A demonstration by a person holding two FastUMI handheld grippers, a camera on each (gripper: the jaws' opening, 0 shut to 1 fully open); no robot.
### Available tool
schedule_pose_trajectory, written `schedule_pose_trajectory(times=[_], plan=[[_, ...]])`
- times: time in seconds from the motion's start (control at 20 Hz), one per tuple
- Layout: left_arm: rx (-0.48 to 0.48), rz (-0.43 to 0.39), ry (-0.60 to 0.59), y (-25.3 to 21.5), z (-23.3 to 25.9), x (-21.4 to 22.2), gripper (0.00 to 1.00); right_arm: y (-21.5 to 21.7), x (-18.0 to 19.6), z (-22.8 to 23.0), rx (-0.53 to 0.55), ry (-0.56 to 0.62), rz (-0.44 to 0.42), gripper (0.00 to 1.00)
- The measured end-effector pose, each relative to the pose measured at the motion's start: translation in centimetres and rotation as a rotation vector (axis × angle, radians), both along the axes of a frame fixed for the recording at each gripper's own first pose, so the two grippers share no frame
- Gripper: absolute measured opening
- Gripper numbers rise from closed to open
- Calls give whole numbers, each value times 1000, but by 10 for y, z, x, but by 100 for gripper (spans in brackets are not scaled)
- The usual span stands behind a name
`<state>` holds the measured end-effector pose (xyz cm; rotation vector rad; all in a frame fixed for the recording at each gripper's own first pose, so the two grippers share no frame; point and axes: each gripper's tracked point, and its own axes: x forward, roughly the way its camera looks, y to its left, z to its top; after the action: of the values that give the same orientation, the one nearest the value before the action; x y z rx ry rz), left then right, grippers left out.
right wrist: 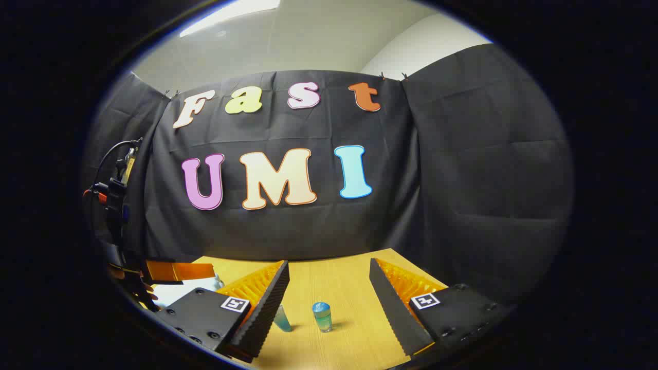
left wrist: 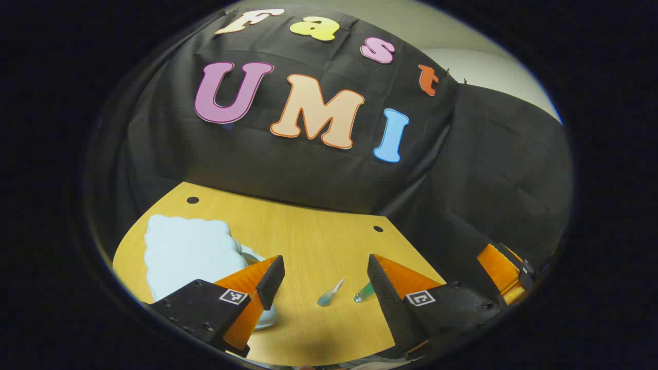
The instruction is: First open the suitcase, pack the skin care products into it, and then close the suitcase.
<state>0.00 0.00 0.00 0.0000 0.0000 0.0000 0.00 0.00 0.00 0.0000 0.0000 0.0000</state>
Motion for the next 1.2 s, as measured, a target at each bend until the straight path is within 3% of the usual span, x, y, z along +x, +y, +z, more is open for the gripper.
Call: schedule_pose_trajectory(times=[0.35,0.85,1.2], plan=[[39,38,38,-4,-8,10,95,-26,5,-3,20,24,-17,98],[-8,97,89,2,-17,26,96,-44,16,-13,25,56,-8,98],[-75,177,180,43,-19,37,95,-40,25,-32,39,114,36,98]])
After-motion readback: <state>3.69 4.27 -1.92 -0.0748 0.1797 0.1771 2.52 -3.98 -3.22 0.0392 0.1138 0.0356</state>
